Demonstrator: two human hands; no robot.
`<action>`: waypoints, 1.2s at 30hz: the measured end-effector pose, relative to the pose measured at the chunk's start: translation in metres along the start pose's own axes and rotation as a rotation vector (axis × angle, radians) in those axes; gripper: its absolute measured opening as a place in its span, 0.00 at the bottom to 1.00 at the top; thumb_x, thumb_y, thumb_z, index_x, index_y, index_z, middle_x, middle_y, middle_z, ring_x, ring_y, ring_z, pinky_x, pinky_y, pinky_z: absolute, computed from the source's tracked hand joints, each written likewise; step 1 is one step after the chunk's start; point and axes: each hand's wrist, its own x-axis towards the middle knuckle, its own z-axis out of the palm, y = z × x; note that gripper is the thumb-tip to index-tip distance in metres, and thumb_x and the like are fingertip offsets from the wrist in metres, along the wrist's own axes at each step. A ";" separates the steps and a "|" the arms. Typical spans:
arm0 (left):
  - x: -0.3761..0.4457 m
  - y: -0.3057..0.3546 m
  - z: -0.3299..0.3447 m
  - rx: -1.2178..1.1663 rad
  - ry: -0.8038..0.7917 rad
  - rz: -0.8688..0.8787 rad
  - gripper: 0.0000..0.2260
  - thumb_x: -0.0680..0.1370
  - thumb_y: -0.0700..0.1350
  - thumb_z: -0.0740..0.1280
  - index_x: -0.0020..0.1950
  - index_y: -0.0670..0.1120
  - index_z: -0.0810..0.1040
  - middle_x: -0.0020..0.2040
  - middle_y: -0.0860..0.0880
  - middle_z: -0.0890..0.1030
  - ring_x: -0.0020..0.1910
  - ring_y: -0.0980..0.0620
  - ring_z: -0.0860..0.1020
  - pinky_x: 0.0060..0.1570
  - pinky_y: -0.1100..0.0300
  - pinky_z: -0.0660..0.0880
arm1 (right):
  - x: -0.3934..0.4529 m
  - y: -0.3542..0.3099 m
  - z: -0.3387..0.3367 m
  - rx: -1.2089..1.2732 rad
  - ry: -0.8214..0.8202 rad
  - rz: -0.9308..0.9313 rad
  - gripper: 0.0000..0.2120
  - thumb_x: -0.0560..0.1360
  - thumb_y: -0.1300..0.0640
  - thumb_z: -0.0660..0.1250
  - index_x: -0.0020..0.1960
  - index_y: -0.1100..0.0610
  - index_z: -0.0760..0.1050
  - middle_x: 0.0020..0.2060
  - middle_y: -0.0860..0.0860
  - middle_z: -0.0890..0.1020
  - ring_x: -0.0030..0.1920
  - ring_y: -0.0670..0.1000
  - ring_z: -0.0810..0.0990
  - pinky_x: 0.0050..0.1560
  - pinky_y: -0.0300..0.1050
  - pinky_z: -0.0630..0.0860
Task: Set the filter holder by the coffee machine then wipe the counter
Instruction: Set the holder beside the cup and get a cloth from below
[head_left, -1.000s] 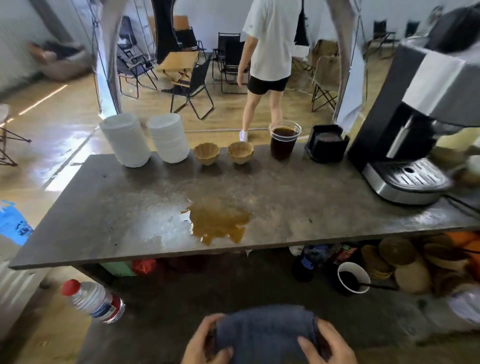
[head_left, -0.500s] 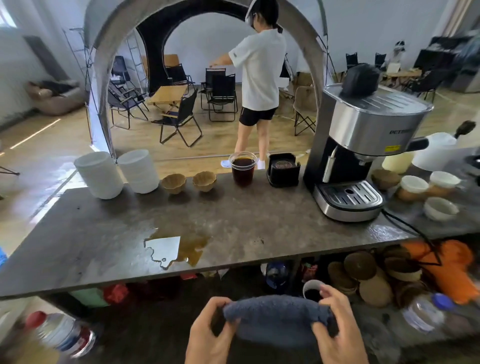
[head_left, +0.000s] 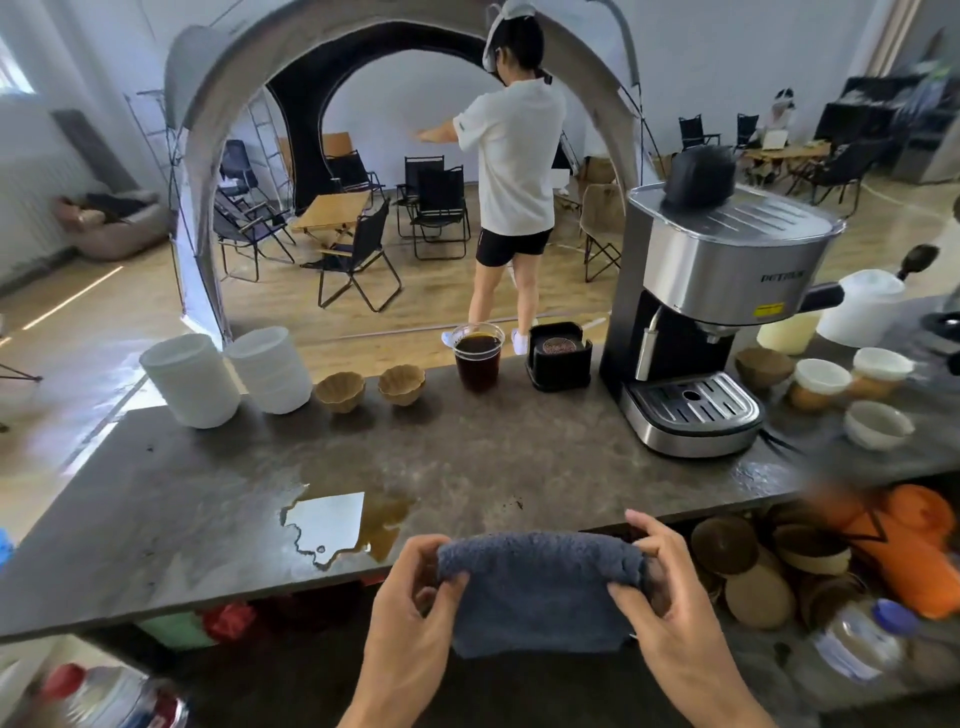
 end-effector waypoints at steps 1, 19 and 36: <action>0.002 0.004 0.001 0.013 0.009 0.018 0.12 0.77 0.36 0.69 0.49 0.55 0.78 0.45 0.52 0.82 0.47 0.54 0.81 0.47 0.64 0.77 | 0.004 -0.004 -0.004 0.015 -0.043 -0.001 0.27 0.72 0.72 0.69 0.62 0.46 0.73 0.56 0.44 0.77 0.55 0.45 0.79 0.57 0.38 0.73; 0.002 0.044 0.031 0.089 0.081 0.129 0.08 0.78 0.34 0.67 0.50 0.47 0.76 0.43 0.51 0.79 0.43 0.54 0.79 0.43 0.67 0.75 | 0.050 -0.013 -0.044 0.081 -0.321 -0.034 0.12 0.71 0.70 0.67 0.48 0.55 0.79 0.44 0.50 0.84 0.47 0.46 0.82 0.46 0.41 0.78; 0.112 0.036 0.024 0.728 0.076 -0.058 0.27 0.80 0.48 0.65 0.77 0.48 0.59 0.75 0.46 0.65 0.74 0.46 0.65 0.71 0.50 0.65 | 0.163 -0.030 0.021 -0.610 -0.159 -0.047 0.28 0.77 0.50 0.66 0.75 0.54 0.64 0.70 0.55 0.72 0.70 0.56 0.69 0.70 0.51 0.67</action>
